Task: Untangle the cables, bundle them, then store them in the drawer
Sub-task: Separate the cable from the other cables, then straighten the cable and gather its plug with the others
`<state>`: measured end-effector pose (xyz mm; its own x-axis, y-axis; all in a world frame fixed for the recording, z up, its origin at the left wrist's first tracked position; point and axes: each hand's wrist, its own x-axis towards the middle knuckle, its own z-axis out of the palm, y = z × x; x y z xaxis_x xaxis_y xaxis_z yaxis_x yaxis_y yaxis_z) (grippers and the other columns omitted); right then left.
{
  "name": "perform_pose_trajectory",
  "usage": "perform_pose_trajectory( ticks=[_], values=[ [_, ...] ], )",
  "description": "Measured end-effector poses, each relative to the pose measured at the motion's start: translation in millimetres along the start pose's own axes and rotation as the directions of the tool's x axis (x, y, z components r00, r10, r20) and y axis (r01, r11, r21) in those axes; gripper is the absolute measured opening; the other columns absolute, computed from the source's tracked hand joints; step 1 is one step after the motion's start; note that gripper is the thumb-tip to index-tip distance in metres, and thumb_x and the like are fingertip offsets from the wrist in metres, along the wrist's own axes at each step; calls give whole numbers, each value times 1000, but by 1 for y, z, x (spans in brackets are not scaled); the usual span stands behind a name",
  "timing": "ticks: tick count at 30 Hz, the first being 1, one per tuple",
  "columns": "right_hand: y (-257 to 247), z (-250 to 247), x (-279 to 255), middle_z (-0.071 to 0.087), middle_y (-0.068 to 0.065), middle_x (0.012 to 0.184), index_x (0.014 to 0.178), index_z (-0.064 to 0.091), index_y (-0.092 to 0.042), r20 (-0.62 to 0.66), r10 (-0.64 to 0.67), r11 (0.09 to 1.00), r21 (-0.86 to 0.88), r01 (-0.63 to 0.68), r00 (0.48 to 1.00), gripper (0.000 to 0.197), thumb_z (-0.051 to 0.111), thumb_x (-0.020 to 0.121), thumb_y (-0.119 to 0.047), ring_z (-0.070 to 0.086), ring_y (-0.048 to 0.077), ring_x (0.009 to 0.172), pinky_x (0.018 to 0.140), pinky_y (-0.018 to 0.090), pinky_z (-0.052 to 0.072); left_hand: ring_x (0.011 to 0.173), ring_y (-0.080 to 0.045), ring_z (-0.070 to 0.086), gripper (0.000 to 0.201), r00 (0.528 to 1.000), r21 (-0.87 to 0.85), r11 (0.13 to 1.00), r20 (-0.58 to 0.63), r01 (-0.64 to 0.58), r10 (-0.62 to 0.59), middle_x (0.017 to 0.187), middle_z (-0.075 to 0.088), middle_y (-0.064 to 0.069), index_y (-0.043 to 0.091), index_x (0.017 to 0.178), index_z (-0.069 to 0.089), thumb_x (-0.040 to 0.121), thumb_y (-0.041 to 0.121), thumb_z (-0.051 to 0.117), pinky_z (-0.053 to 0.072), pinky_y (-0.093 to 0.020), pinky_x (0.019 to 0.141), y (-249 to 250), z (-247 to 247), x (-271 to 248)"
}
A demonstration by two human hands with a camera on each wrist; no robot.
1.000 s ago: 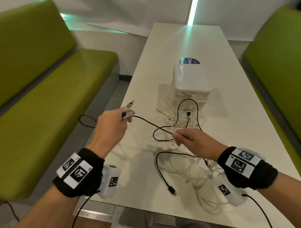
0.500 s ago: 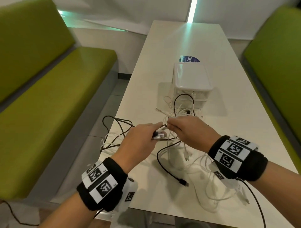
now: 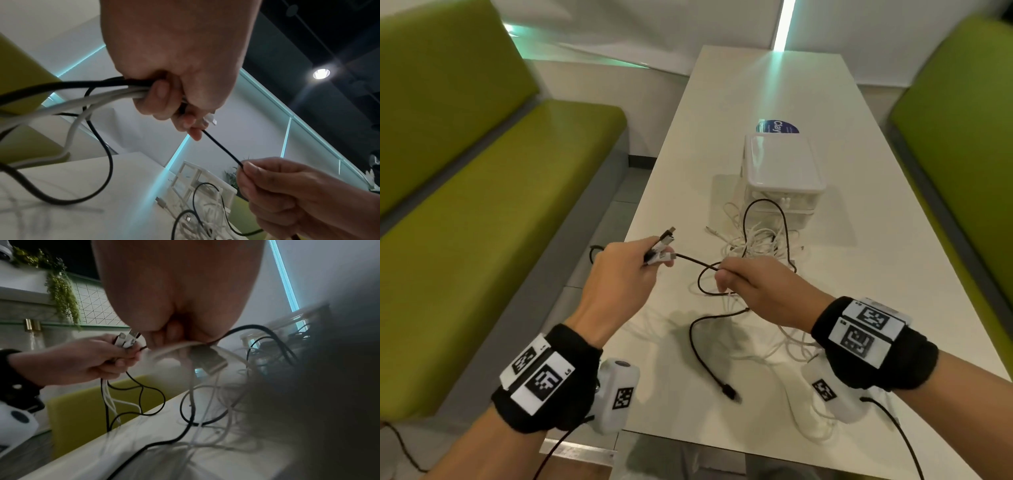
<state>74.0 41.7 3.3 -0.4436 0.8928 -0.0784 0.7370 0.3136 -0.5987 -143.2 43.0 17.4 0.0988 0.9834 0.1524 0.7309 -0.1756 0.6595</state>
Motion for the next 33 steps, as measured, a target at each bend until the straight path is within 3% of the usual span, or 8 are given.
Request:
perform_pose_trajectory(
  ticks=[3, 7, 12, 14, 18, 24, 28, 33],
  values=[
    [-4, -5, 2, 56, -4, 68, 85, 62, -17, 41, 49, 996, 67, -52, 998, 30, 41, 102, -30, 53, 13, 65, 63, 25, 42, 42, 0, 45, 25, 999, 1, 999, -40, 34, -34, 49, 52, 29, 17, 79, 68, 90, 1, 52, 29, -12, 39, -8, -6, 1],
    [-1, -8, -7, 37, -4, 55, 79, 54, -8, 164, 123, 890, 418, -182, 979, 32, 39, 103, -24, 41, 17, 38, 44, 28, 35, 42, -4, 44, 27, 993, 35, 997, -93, 74, -70, 48, 51, 24, 20, 79, 70, 90, 3, 51, 30, -15, 38, -26, -13, 9],
    [-5, -12, -10, 44, 1, 54, 91, 65, -2, 148, 111, 741, 647, -181, 983, 35, 41, 103, -24, 41, 20, 42, 47, 28, 39, 54, -18, 51, 31, 993, 83, 991, -49, 109, -105, 64, 55, 22, 22, 85, 71, 90, 2, 48, 33, -17, 43, -32, -6, 9],
    [-5, -15, -11, 48, 6, 58, 100, 68, -2, 160, 114, 686, 701, -194, 980, 32, 43, 102, -21, 45, 23, 47, 52, 30, 42, 50, -11, 45, 30, 994, 66, 993, -46, 103, -100, 67, 56, 19, 22, 88, 73, 92, 3, 50, 35, -16, 44, -37, -8, 9],
    [-2, -17, -9, 54, 3, 60, 108, 68, -4, 86, 192, 750, 629, -203, 978, 23, 47, 100, -11, 51, 18, 49, 54, 33, 44, 47, -6, 47, 24, 991, 108, 988, -92, 106, -96, 66, 59, 20, 23, 89, 74, 90, 7, 55, 29, -16, 42, -49, -24, 12],
    [7, -15, -11, 60, -4, 60, 100, 69, -16, 44, 218, 851, 480, -212, 975, 16, 53, 98, -16, 57, 15, 53, 58, 31, 50, 52, -18, 45, 27, 931, 123, 944, -247, 306, -270, 73, 63, -8, 16, 73, 64, 94, 7, 49, 31, -27, 48, -75, -64, 23],
    [6, -9, -10, 63, -3, 66, 99, 69, -17, 23, 165, 948, 273, -165, 986, 15, 54, 97, -19, 59, 11, 53, 59, 23, 51, 67, -33, 57, 26, 889, 210, 906, -366, 368, -276, 84, 67, -12, 18, 79, 67, 89, 7, 46, 47, -38, 61, -92, -89, 29],
    [2, 3, -4, 63, -9, 73, 100, 69, -22, 68, 95, 990, 99, -101, 993, 14, 56, 95, -22, 57, -2, 57, 61, 15, 41, 60, -25, 52, 28, 888, 238, 892, -358, 384, -287, 88, 66, -10, 19, 84, 69, 91, 6, 44, 37, -33, 55, -93, -91, 29]
  ],
)
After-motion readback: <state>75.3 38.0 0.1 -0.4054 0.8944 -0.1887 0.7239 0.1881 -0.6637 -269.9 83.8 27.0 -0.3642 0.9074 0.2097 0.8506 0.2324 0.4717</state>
